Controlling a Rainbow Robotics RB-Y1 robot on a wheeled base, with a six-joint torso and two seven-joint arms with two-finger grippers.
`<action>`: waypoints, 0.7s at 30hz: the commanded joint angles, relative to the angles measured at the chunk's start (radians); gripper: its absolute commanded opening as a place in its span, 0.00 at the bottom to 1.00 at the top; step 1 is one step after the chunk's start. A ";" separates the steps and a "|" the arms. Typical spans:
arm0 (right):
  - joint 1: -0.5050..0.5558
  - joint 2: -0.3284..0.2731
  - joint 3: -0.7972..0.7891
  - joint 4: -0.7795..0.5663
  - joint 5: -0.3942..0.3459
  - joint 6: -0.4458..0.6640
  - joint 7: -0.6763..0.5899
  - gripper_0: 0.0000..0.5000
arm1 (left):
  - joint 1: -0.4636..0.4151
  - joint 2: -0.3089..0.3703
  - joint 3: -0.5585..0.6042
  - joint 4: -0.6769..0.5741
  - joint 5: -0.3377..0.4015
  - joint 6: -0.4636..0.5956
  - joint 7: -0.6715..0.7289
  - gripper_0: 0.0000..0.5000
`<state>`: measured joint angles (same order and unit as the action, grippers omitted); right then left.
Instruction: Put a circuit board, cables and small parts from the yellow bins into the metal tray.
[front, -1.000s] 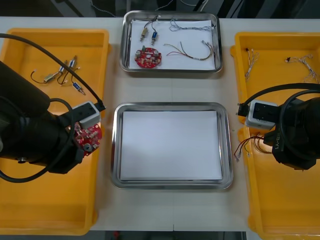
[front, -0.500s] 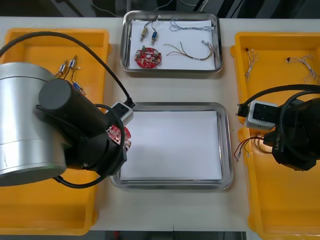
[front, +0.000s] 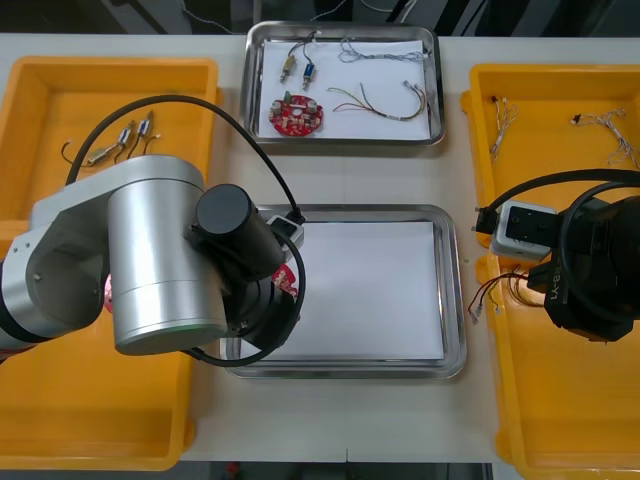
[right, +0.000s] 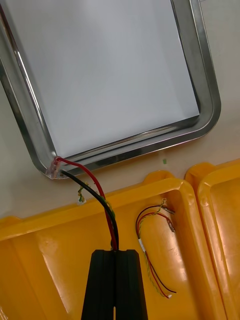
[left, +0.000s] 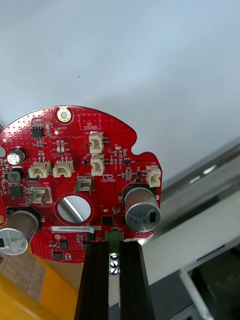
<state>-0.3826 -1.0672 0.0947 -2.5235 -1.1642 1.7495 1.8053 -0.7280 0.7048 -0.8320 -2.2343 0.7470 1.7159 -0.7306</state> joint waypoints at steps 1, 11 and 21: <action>-0.024 -0.039 0.006 -0.026 -0.002 0.005 -0.032 0.00 | -0.036 -0.024 -0.075 0.042 -0.052 -0.071 0.086 0.00; -0.024 -0.039 0.008 -0.028 -0.003 0.005 -0.032 0.00 | -0.034 -0.024 -0.173 0.096 -0.098 -0.187 0.180 0.00; -0.024 -0.039 0.006 -0.028 -0.005 0.005 -0.032 0.00 | -0.025 -0.019 -0.217 0.101 -0.123 -0.206 0.207 0.00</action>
<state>-0.3826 -1.0672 0.0947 -2.5245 -1.1642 1.7495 1.8052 -0.7280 0.7031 -1.0336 -2.1277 0.6405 1.5271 -0.6000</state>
